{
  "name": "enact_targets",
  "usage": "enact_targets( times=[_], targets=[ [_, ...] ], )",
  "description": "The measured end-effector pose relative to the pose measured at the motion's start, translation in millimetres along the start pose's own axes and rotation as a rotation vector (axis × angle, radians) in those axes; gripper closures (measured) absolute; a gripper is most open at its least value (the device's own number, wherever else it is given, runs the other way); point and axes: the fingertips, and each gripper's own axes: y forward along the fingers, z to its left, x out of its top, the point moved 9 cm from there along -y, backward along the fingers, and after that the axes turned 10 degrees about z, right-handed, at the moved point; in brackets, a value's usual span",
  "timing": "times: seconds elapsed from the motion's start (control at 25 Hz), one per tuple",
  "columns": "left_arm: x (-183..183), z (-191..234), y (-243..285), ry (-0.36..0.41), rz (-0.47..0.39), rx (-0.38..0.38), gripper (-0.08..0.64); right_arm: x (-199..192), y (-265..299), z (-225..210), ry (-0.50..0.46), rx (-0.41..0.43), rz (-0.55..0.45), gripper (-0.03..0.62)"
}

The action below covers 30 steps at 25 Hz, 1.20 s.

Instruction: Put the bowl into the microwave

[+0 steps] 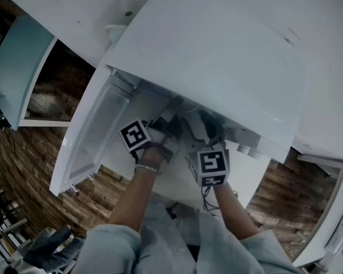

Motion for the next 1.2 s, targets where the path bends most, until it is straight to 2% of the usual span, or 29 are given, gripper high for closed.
enact_targets(
  times=[0.08, 0.24, 0.56, 0.76, 0.88, 1.04, 1.2],
  targets=[
    [0.1, -0.1, 0.4, 0.0, -0.001, -0.002, 0.302, -0.6, 6.4, 2.4, 0.026, 0.019, 0.016, 0.341],
    [-1.0, -1.0, 2.1, -0.002, 0.001, 0.0, 0.302, 0.5, 15.5, 4.4, 0.051, 0.023, 0.031, 0.295],
    [-3.0, 0.4, -0.8, -0.006, 0.008, 0.006, 0.302, 2.0, 21.7, -1.2, 0.117, 0.024, -0.009, 0.268],
    [-2.4, 1.3, -1.1, -0.024, 0.001, 0.001, 0.302, 5.1, 25.0, -4.2, 0.092, 0.021, -0.034, 0.27],
    [-0.7, 0.6, -1.4, -0.028, 0.005, -0.001, 0.302, 6.6, 26.7, -4.2, 0.059, 0.049, -0.038, 0.27],
    [1.8, 0.3, -3.2, -0.03, -0.003, 0.002, 0.302, 6.2, 27.8, -2.3, 0.022, 0.103, -0.032, 0.213],
    [2.1, 0.8, -3.2, -0.028, -0.008, 0.004, 0.302, 4.5, 26.8, -6.4, 0.066, 0.081, -0.033, 0.209]
  ],
)
